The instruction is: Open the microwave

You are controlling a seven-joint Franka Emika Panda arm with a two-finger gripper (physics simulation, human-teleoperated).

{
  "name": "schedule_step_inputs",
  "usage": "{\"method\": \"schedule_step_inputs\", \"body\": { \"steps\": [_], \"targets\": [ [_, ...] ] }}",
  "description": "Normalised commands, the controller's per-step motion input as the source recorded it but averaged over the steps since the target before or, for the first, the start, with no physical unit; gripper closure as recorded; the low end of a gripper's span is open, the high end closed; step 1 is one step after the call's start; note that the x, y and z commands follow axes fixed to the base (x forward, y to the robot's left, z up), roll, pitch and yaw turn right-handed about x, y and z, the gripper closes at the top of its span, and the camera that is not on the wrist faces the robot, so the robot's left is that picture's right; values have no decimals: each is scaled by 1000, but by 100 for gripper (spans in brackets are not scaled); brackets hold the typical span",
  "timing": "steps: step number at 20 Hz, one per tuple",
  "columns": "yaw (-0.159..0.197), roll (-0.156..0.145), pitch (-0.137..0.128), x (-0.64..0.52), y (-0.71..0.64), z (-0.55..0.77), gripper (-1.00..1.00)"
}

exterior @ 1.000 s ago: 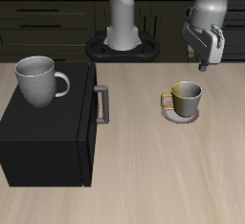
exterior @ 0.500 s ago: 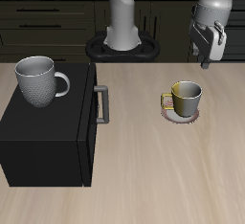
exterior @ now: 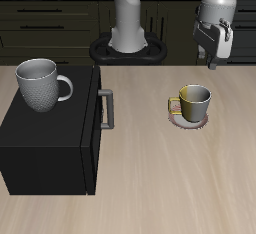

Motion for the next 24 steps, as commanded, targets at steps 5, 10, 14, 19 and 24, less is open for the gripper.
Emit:
{"method": "schedule_step_inputs", "body": {
  "steps": [5,10,14,19,24],
  "targets": [
    [4,-22,-35,47,-189,-32,-100],
    [26,-54,-62,-9,-183,45,-100],
    [30,-4,-73,5,-193,98,-100],
    [65,-20,-119,-50,-139,174,-100],
    [-11,-58,-70,5,-409,197,-100]
  ]
}}
